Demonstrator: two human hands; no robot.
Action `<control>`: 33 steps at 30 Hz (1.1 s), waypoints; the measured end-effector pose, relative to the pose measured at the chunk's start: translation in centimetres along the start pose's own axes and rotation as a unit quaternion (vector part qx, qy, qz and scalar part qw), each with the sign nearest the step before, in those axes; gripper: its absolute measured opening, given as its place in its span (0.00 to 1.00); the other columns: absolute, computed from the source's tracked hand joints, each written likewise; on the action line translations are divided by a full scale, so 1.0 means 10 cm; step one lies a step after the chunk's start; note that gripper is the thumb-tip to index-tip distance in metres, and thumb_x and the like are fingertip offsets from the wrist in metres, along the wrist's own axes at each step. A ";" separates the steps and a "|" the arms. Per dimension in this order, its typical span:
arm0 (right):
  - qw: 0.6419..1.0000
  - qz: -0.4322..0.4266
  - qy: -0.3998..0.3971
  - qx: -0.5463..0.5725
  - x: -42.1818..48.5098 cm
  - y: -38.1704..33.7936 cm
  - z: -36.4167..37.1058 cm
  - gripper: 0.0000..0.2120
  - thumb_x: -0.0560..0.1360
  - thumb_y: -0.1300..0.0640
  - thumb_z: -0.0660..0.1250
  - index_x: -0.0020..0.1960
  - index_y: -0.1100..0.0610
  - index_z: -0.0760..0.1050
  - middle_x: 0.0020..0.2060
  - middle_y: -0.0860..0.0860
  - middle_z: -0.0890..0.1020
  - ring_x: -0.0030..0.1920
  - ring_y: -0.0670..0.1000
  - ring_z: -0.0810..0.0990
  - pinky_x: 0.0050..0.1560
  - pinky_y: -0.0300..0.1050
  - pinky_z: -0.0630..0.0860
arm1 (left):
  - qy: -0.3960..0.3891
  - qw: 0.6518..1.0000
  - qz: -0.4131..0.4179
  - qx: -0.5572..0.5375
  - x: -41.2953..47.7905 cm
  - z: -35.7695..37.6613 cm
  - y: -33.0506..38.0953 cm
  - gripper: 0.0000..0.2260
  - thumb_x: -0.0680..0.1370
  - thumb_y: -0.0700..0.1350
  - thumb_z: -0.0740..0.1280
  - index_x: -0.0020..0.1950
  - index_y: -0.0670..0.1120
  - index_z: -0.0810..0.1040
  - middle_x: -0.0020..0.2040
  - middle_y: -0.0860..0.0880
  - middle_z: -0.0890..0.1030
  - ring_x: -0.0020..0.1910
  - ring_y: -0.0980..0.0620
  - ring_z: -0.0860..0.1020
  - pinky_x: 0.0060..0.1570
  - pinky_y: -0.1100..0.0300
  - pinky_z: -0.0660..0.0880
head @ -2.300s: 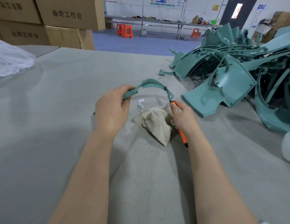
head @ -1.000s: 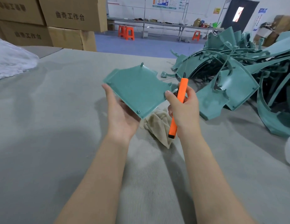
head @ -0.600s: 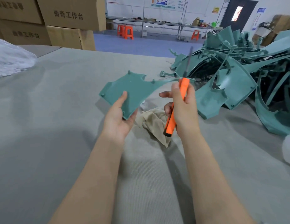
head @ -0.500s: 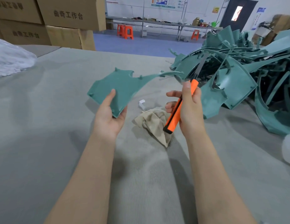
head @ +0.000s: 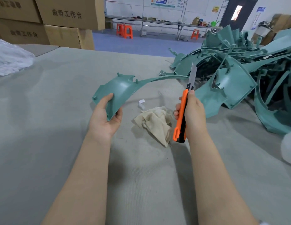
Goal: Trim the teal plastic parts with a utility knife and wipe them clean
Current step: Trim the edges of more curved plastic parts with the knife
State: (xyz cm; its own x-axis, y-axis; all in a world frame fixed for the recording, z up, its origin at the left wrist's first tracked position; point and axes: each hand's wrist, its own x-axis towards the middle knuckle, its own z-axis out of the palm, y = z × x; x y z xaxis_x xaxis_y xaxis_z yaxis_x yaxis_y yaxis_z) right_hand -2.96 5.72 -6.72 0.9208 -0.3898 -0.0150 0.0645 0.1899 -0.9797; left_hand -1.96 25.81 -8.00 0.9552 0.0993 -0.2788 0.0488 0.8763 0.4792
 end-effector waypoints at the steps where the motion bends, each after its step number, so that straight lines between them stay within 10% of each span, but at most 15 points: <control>1: 1.000 0.006 -0.001 -0.002 0.00 0.00 0.00 0.19 0.83 0.43 0.53 0.47 0.57 0.72 0.23 0.48 0.74 0.23 0.48 0.71 0.25 0.39 0.70 | 0.000 1.000 -0.002 0.003 0.00 0.00 0.00 0.03 0.75 0.38 0.69 0.48 0.44 0.78 0.43 0.48 0.82 0.39 0.53 0.80 0.32 0.68 0.78; 33: 0.997 -0.030 -0.048 -0.056 -0.11 0.02 0.13 0.17 0.83 0.47 0.54 0.45 0.58 0.70 0.27 0.53 0.72 0.23 0.49 0.69 0.23 0.38 0.66 | 0.005 0.999 -0.026 0.018 0.00 -0.01 0.04 0.03 0.75 0.38 0.70 0.48 0.43 0.78 0.43 0.47 0.83 0.42 0.51 0.82 0.34 0.66 0.80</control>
State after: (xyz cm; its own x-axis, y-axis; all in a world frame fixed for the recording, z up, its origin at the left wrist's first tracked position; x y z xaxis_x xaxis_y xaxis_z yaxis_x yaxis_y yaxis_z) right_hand -3.44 7.33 -6.62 0.9497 -0.3077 0.0585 0.0821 0.0643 -0.9945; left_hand -2.01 26.24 -7.89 0.9482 0.0581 -0.3123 0.1093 0.8634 0.4926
